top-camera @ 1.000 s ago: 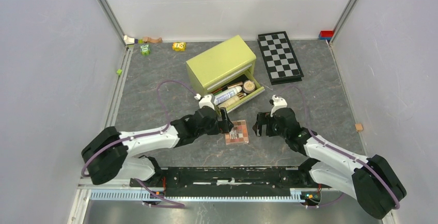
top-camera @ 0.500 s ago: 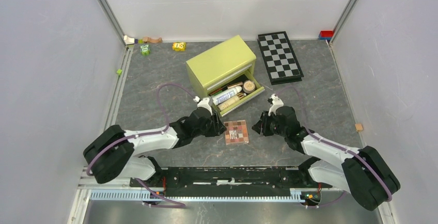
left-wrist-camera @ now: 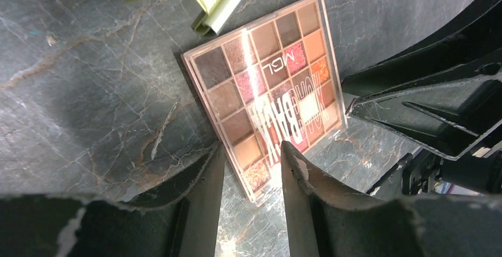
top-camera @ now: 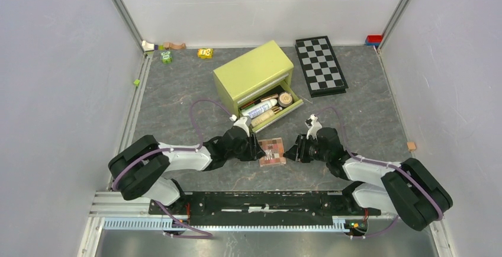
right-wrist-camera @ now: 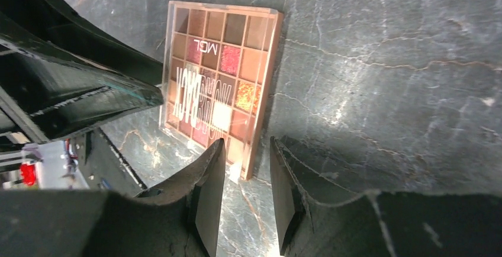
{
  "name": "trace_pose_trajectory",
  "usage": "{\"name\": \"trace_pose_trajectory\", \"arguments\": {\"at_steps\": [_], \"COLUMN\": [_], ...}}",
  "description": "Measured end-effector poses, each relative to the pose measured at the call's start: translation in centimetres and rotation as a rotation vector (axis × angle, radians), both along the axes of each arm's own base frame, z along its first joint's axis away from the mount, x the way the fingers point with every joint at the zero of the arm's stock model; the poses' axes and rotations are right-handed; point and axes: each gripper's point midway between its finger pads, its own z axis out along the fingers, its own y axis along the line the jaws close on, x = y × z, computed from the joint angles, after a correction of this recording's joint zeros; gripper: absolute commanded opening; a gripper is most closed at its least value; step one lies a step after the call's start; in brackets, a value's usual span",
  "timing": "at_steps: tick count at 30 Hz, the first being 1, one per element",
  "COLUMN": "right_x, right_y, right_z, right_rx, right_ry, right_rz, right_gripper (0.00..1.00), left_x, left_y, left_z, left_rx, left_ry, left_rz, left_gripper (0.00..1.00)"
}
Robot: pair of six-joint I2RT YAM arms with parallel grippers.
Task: Organize the makeup
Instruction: Pick up the makeup from the center of the board.
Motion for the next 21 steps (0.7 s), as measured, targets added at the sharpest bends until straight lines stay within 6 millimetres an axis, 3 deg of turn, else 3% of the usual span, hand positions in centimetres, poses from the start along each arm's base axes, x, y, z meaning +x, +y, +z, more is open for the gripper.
{"name": "trace_pose_trajectory", "arguments": {"at_steps": [11, 21], "right_x": [-0.1, 1.9], "right_y": [1.1, 0.5], "right_z": [0.0, -0.2], "right_rx": [0.051, -0.052], "right_ry": [0.04, 0.008], "right_rz": [0.017, -0.043], "right_gripper": [0.4, 0.43], "left_x": [-0.4, -0.3], "left_y": [-0.5, -0.2], "left_z": [-0.4, -0.4], "left_rx": [-0.021, -0.027], "left_ry": [-0.003, -0.012], "left_rz": [-0.009, 0.009], "left_gripper": [0.45, 0.47]}}
